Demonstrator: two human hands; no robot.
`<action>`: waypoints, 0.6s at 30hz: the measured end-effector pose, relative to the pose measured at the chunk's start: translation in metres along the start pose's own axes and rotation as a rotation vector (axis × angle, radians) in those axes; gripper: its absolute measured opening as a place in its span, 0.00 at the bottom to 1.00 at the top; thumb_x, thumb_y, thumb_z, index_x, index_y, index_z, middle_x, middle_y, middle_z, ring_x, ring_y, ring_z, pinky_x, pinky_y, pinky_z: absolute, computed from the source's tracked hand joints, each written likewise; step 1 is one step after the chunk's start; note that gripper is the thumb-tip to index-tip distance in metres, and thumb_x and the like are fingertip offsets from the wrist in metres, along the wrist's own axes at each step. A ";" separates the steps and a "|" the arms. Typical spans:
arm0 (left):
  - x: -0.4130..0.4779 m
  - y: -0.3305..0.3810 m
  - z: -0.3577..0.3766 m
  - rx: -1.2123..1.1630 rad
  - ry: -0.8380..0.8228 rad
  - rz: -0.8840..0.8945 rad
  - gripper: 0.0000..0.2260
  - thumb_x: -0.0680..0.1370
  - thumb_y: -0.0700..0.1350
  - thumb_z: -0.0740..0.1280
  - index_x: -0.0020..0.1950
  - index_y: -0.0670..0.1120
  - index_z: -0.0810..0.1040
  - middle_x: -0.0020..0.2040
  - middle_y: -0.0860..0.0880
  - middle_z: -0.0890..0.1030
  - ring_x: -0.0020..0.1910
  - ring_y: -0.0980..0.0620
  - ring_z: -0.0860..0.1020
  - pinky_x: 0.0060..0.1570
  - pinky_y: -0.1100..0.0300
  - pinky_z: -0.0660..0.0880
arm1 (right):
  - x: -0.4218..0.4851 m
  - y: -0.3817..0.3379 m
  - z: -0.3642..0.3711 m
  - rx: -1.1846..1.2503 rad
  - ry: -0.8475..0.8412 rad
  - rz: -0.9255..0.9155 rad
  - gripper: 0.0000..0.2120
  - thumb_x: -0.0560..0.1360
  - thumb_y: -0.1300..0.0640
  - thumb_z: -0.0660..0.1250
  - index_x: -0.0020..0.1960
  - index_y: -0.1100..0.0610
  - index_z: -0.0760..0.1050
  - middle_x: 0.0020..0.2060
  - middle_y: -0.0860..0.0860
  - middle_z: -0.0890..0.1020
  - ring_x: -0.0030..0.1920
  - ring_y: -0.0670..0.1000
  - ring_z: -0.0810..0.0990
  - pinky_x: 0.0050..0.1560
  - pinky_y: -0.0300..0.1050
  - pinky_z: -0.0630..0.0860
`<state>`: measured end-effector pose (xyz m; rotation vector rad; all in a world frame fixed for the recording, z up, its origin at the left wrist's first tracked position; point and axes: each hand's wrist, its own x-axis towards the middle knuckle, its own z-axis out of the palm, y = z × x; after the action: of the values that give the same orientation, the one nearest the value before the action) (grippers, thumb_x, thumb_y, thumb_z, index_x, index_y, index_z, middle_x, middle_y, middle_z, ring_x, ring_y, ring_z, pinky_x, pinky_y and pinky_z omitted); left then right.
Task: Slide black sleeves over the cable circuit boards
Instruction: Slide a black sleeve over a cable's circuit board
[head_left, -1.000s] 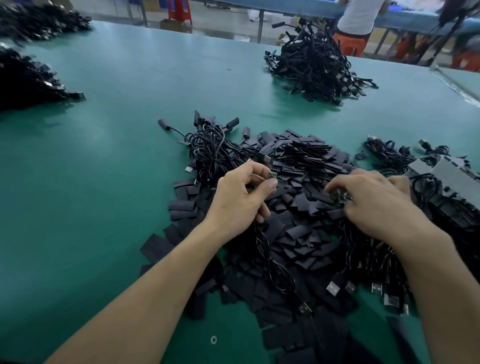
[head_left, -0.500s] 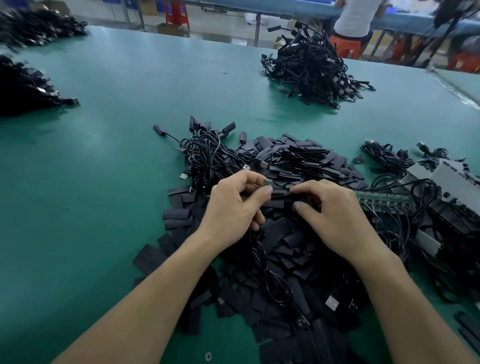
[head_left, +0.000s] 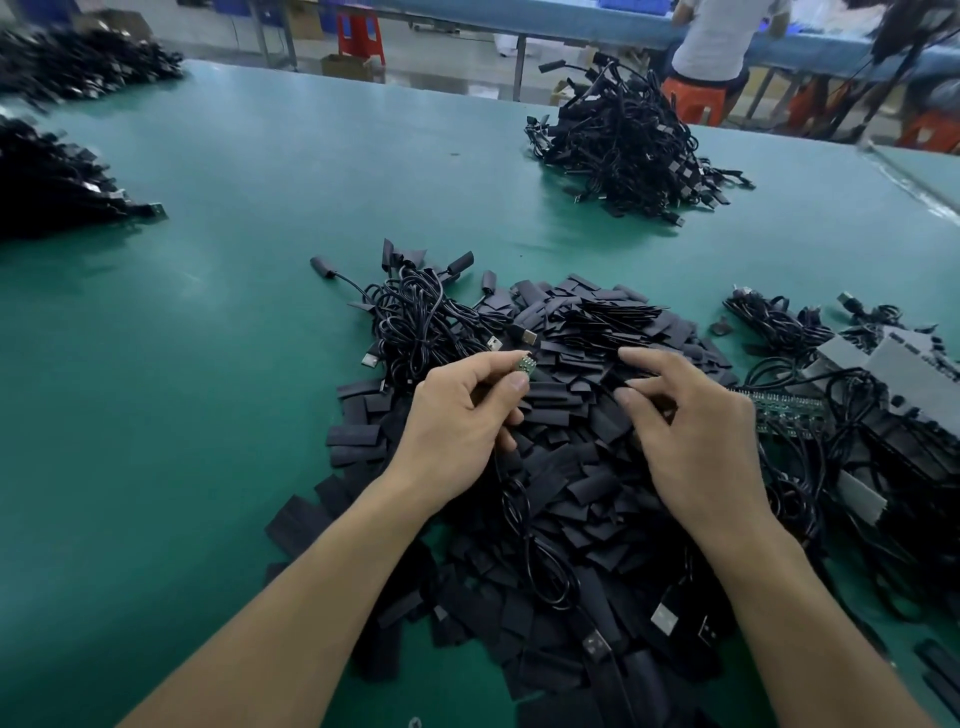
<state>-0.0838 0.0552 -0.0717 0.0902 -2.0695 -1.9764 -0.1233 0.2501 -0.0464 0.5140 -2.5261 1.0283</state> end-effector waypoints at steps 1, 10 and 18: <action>0.000 0.000 0.000 -0.012 -0.011 0.002 0.12 0.80 0.38 0.68 0.61 0.50 0.81 0.40 0.48 0.81 0.35 0.56 0.79 0.34 0.63 0.77 | 0.000 0.000 0.000 0.038 0.006 -0.004 0.15 0.74 0.59 0.74 0.59 0.49 0.80 0.39 0.41 0.83 0.39 0.32 0.78 0.41 0.22 0.69; 0.001 0.002 0.000 -0.102 0.001 -0.009 0.13 0.78 0.35 0.71 0.57 0.49 0.76 0.39 0.45 0.85 0.39 0.48 0.84 0.39 0.60 0.79 | -0.001 0.002 0.004 -0.100 0.012 0.036 0.11 0.77 0.59 0.69 0.58 0.51 0.80 0.42 0.41 0.78 0.43 0.43 0.77 0.50 0.40 0.75; -0.001 0.003 -0.001 -0.060 -0.007 0.023 0.12 0.80 0.36 0.67 0.55 0.53 0.82 0.41 0.48 0.85 0.32 0.56 0.78 0.32 0.65 0.76 | -0.004 -0.006 0.004 -0.405 -0.196 0.117 0.18 0.74 0.40 0.68 0.58 0.50 0.80 0.51 0.50 0.78 0.56 0.55 0.74 0.59 0.54 0.70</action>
<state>-0.0819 0.0546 -0.0687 0.0479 -2.0040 -2.0263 -0.1181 0.2438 -0.0471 0.3652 -2.8647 0.4946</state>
